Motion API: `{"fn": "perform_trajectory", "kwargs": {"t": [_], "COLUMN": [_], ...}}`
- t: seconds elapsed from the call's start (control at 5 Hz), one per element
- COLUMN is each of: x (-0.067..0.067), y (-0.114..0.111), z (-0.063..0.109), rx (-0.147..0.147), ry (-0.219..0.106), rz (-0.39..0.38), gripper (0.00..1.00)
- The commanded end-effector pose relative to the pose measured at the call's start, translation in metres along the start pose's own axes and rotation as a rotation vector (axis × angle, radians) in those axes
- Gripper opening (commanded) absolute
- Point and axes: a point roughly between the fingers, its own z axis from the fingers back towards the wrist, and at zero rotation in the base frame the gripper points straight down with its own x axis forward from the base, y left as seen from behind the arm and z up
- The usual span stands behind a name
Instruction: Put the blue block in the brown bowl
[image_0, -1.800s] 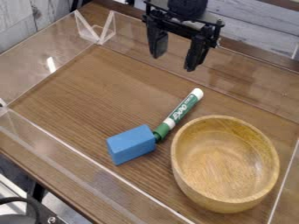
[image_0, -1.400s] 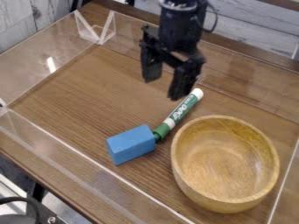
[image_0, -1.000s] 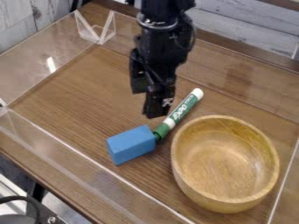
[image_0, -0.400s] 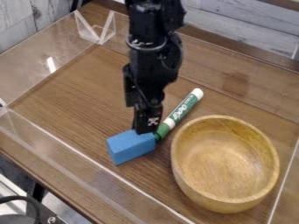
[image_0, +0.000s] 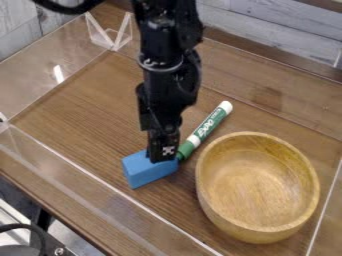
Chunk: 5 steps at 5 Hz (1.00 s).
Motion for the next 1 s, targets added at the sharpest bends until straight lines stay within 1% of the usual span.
{"fn": "perform_trajectory", "kwargs": {"t": [0.0, 0.4, 0.8], "x": [0.0, -0.004, -0.006], "y": [0.005, 0.006, 0.007], "z": [0.006, -0.004, -0.013], "rx": [0.048, 0.06, 0.078], "ry": [-0.046, -0.066, -0.099], "rz": [-0.012, -0.004, 0.011], "gripper": [1.0, 1.0, 1.0]}}
